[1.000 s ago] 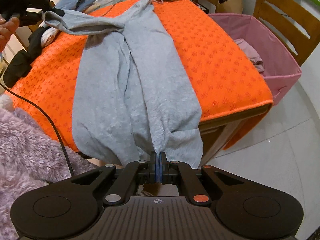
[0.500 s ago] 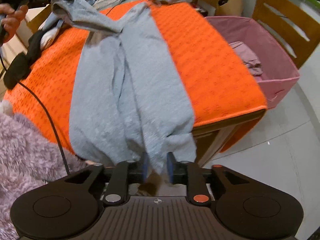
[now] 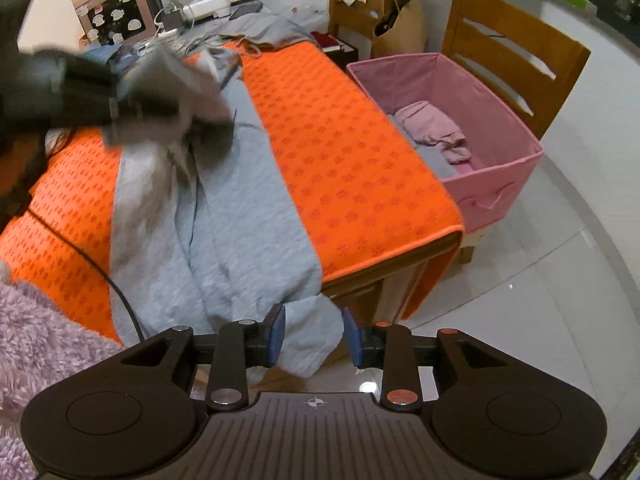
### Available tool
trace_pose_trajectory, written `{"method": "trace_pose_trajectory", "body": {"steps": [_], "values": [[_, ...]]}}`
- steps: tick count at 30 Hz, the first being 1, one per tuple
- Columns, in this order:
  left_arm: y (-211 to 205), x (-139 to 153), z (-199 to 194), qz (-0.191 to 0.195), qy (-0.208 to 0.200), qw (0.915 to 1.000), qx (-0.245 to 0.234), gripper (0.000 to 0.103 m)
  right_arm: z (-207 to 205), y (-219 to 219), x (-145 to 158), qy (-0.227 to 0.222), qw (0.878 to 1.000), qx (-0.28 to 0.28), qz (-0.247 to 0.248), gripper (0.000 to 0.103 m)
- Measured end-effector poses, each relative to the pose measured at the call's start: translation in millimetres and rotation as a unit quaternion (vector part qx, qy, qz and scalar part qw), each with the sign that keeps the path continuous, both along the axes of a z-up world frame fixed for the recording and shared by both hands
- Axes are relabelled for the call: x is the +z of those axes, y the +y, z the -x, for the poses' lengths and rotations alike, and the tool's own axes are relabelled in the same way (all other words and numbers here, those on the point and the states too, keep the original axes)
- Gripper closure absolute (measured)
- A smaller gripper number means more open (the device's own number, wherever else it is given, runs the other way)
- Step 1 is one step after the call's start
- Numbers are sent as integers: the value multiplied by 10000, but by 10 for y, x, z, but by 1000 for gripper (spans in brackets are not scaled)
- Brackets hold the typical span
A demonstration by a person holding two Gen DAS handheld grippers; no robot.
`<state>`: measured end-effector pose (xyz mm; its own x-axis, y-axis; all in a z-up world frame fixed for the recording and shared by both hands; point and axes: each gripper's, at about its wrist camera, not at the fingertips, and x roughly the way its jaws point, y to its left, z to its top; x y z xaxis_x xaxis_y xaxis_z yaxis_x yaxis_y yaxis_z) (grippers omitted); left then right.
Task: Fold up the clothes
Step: 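Lift the folded shirt with the left gripper while the right gripper pinches the garment hem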
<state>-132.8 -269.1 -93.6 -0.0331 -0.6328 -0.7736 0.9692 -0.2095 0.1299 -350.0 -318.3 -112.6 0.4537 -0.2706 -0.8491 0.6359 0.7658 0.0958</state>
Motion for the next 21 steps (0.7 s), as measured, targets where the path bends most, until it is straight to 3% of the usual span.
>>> {"method": "trace_pose_trajectory", "body": {"steps": [3, 6, 8, 9, 11, 13, 15, 17, 19, 21], "values": [[20, -247, 20, -226, 40, 9997, 56, 92, -51, -47, 19, -42, 10000, 28, 18, 67], [75, -362, -50, -315, 188, 9990, 245, 82, -143, -97, 31, -103, 9999, 91, 20, 66], [130, -332, -146, -143, 266, 9987, 403, 85, -222, -131, 30, -148, 9998, 135, 6, 66], [160, -293, -184, 9, 299, 9981, 539, 96, -262, -148, 29, -172, 9997, 156, -2, 66], [205, -212, -308, 244, 477, 9944, 913, 97, -343, -175, 28, -209, 9996, 206, -9, 66], [258, -108, -497, 463, 775, 9855, 1439, 97, -422, -191, 29, -223, 9994, 268, -1, 65], [332, 15, -745, 688, 1205, 9673, 2121, 97, -501, -198, 43, -223, 9992, 338, 15, 65], [460, 120, -1052, 891, 1713, 9352, 2970, 97, -572, -202, 59, -235, 9989, 399, 39, 65], [633, 153, -1342, 944, 2117, 8978, 3744, 97, -650, -207, 76, -247, 9986, 470, 64, 65], [785, 125, -1551, 875, 2226, 8753, 4204, 97, -741, -214, 95, -262, 9981, 556, 83, 65]]}}
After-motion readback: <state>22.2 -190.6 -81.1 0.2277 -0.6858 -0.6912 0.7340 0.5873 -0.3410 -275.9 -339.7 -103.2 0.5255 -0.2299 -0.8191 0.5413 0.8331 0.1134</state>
